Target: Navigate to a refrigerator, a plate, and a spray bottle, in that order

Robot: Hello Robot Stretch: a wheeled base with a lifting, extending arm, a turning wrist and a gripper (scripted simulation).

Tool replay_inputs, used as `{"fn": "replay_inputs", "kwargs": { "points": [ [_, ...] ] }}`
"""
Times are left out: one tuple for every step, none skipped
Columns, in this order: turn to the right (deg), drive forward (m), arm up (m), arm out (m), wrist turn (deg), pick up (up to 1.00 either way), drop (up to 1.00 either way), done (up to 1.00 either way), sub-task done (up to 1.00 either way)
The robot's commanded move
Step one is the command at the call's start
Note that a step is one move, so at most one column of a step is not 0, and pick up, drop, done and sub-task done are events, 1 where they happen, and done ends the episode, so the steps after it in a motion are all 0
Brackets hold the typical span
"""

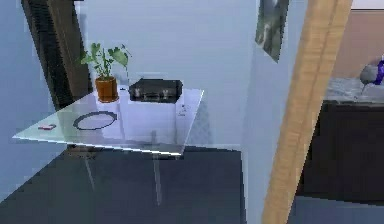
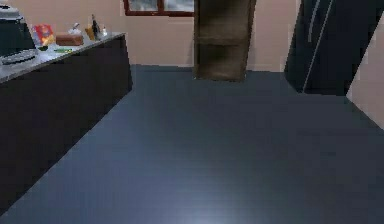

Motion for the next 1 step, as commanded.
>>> {"fn": "replay_inputs", "kwargs": {
  "points": [
    [0.0,0.05,0.00,0.00,0.0,0.00,0.00,0.00,0.00]
  ]
}}
